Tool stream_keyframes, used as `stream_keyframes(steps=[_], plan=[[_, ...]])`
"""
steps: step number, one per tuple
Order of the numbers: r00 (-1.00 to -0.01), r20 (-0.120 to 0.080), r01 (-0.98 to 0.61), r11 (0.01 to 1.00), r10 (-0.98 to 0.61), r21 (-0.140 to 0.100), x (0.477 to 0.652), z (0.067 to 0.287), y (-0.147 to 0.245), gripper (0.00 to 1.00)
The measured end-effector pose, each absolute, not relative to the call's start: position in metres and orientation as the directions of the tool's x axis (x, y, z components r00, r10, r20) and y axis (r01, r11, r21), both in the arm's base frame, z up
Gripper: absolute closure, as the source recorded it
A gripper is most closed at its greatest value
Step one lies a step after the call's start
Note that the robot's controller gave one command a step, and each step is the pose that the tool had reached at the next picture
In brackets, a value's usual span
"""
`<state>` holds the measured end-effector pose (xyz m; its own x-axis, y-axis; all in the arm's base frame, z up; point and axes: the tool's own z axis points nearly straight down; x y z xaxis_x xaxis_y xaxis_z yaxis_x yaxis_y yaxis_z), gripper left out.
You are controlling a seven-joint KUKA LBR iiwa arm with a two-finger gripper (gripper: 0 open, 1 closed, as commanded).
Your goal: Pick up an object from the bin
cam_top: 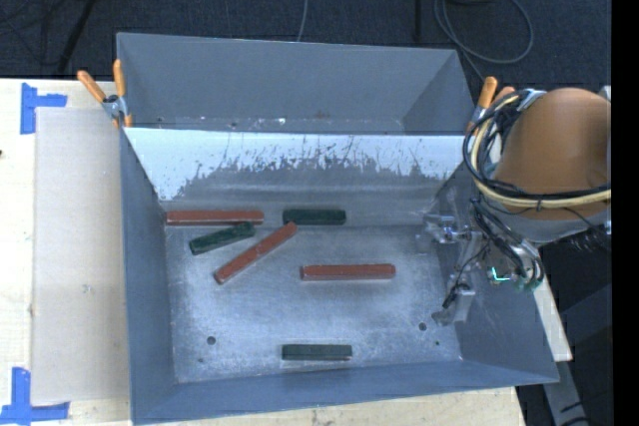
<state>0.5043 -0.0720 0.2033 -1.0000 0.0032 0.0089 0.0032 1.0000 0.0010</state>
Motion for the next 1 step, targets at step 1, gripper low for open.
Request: stream_keyframes(steps=[1], plan=[[-1.000, 0.001, 0.000, 1.000, 0.000, 0.000, 0.5060, 0.2069, -0.0717, 0.00]])
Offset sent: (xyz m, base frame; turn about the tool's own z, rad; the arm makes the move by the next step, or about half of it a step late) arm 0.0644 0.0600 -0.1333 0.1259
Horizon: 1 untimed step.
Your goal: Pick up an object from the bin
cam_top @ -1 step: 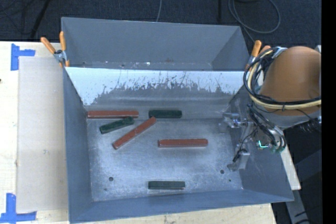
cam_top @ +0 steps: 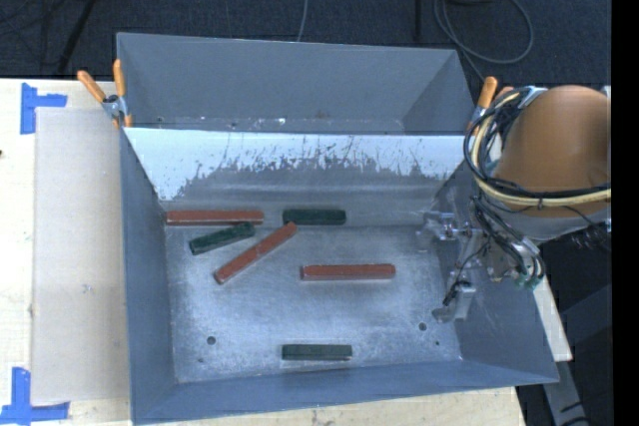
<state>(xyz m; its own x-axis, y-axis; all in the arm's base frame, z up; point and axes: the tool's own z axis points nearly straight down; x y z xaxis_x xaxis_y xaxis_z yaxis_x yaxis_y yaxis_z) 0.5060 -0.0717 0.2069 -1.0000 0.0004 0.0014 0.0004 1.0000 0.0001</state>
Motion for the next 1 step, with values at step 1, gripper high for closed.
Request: stream_keyframes(steps=[1], plan=[[-0.998, -0.006, 0.057, 0.998, 0.057, 0.000, 0.5345, 0.1522, -0.0475, 0.00]])
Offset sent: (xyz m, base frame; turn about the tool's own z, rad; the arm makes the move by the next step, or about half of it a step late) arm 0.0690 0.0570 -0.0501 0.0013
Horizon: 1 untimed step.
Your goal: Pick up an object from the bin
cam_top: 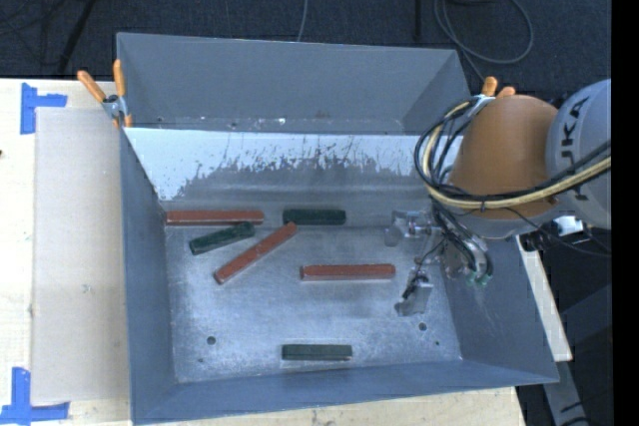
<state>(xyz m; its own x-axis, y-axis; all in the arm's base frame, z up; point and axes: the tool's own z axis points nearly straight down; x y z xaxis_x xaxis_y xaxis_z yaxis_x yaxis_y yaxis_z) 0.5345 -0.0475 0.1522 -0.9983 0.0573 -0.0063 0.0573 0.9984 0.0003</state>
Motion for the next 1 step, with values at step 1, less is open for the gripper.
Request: stream_keyframes(steps=[1], plan=[[-1.000, 0.005, 0.019, 1.000, 0.019, 0.000, 0.5658, 0.1441, -0.0212, 0.00]])
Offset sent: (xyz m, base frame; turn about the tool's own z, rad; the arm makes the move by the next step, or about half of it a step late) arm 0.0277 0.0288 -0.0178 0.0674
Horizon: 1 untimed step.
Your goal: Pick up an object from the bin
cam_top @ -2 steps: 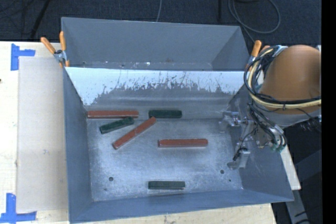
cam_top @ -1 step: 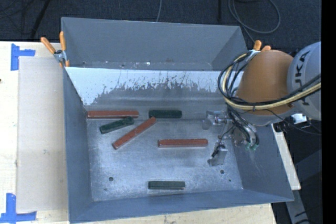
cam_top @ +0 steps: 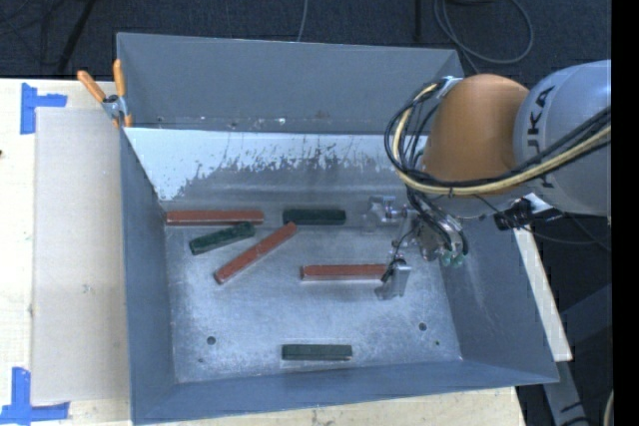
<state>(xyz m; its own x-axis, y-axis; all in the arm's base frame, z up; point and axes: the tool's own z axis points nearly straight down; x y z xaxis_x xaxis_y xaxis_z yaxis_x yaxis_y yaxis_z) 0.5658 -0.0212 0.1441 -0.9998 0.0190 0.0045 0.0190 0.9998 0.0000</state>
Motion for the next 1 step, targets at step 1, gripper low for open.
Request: stream_keyframes(steps=[1], plan=[[-0.999, -0.003, 0.038, 0.999, 0.038, 0.001, 0.5731, 0.1603, -0.0174, 0.00]])
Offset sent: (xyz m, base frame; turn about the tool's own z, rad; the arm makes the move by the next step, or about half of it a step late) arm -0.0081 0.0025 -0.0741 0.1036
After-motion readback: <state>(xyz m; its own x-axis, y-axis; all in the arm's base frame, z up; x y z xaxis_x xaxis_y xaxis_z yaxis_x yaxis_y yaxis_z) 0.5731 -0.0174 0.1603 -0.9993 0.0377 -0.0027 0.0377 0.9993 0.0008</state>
